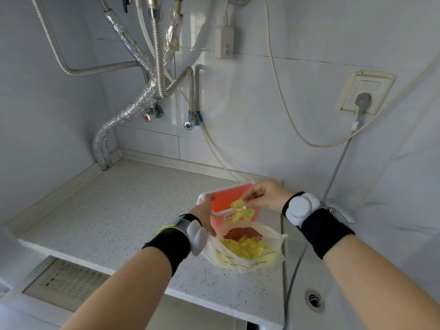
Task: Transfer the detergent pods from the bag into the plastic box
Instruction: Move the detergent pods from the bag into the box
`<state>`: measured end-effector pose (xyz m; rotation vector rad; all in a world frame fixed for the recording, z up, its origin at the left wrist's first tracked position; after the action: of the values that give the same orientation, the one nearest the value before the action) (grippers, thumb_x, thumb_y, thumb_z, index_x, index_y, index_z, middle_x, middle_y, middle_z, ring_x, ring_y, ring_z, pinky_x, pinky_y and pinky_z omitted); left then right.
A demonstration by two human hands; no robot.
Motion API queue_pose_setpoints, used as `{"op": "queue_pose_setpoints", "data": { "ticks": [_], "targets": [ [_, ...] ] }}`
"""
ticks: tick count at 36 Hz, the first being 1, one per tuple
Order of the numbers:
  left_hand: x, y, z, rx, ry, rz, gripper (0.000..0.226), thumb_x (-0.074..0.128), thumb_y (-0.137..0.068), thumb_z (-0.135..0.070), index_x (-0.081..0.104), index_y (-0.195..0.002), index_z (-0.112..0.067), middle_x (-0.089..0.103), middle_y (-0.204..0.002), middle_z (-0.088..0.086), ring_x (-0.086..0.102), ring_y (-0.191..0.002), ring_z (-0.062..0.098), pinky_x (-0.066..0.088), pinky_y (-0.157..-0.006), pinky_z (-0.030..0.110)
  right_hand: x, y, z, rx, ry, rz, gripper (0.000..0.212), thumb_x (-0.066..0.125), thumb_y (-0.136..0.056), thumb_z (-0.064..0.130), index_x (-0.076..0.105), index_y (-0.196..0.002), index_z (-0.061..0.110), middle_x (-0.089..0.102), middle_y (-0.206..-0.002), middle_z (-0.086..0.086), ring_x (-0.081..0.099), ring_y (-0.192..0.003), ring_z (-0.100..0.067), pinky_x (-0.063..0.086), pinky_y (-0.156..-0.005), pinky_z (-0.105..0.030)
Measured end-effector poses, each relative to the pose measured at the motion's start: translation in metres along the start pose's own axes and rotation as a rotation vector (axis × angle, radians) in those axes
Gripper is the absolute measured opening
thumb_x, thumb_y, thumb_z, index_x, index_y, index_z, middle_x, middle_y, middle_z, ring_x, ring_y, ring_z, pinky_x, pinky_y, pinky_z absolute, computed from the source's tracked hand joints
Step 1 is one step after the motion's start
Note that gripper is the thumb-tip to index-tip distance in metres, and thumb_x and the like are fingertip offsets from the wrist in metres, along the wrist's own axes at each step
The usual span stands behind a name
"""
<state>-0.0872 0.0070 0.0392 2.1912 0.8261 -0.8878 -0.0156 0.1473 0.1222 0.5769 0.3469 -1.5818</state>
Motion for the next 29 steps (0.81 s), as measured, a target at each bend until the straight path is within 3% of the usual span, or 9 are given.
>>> {"op": "queue_pose_setpoints", "data": {
  "ticks": [5,9,11,17,20,24,29],
  "targets": [
    [0.001,-0.001,0.002,-0.014,0.003,-0.010,0.093,0.072,-0.074,-0.010,0.008,-0.140,-0.026,0.054,-0.118,0.013,0.059,-0.075,0.025,0.050,-0.063,0.033,-0.003,-0.014,0.008,0.013,-0.058,-0.008,0.020,0.074,-0.073,-0.002,0.071,-0.079,0.017,0.071,-0.073,0.007,0.067,-0.066,-0.001,0.054,-0.065,-0.014],
    [0.001,-0.003,0.001,-0.015,0.016,-0.012,0.091,0.071,-0.077,-0.010,0.009,-0.142,-0.022,0.056,-0.117,0.015,0.058,-0.073,0.024,0.050,-0.062,0.032,-0.007,-0.024,0.015,0.005,0.000,-0.056,0.018,0.076,-0.072,0.000,0.073,-0.084,0.013,0.072,-0.086,-0.007,0.066,-0.075,-0.009,0.053,-0.078,-0.017],
    [0.001,-0.004,0.002,-0.025,0.036,-0.015,0.088,0.069,-0.079,-0.011,0.009,-0.143,-0.020,0.055,-0.116,0.014,0.057,-0.073,0.024,0.049,-0.063,0.032,-0.009,-0.030,0.016,0.013,0.048,-0.096,0.019,0.076,-0.072,0.001,0.073,-0.090,0.006,0.072,-0.090,-0.014,0.064,-0.077,-0.014,0.051,-0.073,-0.013],
    [0.001,-0.002,0.001,-0.023,0.029,-0.008,0.089,0.070,-0.077,-0.009,0.010,-0.142,-0.024,0.054,-0.120,0.014,0.058,-0.074,0.025,0.049,-0.064,0.032,-0.009,-0.048,0.006,0.091,0.208,-0.189,0.014,0.079,-0.071,0.009,0.073,-0.083,0.012,0.062,-0.068,0.006,0.058,-0.063,-0.007,0.046,-0.068,-0.024],
    [0.001,-0.002,0.002,-0.015,0.023,-0.015,0.087,0.069,-0.077,-0.010,0.011,-0.139,-0.029,0.054,-0.104,0.007,0.058,-0.064,0.019,0.049,-0.057,0.030,-0.003,-0.050,0.004,0.083,0.230,-0.184,0.014,0.079,-0.071,0.011,0.065,-0.073,0.014,0.060,-0.069,0.008,0.056,-0.063,-0.007,0.046,-0.061,-0.020],
    [0.001,-0.002,0.003,-0.009,-0.007,-0.011,0.092,0.071,-0.075,-0.008,0.010,-0.139,-0.031,0.054,-0.098,0.004,0.059,-0.065,0.019,0.051,-0.059,0.033,0.002,-0.049,0.002,0.081,0.232,-0.175,0.023,0.078,-0.072,0.011,0.057,-0.065,0.017,0.060,-0.069,0.003,0.057,-0.066,-0.014,0.051,-0.071,-0.033],
    [0.001,-0.003,0.003,-0.015,0.026,-0.010,0.084,0.066,-0.078,-0.009,0.011,-0.137,-0.032,0.056,-0.094,0.005,0.058,-0.059,0.016,0.052,-0.055,0.031,-0.014,-0.046,-0.004,0.085,0.201,-0.243,0.024,0.076,-0.075,0.011,0.056,-0.062,0.015,0.061,-0.064,0.002,0.055,-0.059,-0.011,0.045,-0.059,-0.024]
  ]
}}
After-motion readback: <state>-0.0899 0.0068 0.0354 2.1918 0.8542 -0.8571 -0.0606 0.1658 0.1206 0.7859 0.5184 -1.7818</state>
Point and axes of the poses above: each hand's wrist, its own y-axis away from the middle knuckle, its own x-axis out of the palm, z = x × y, the point moved 9 cm from there along -y, towards the middle knuckle
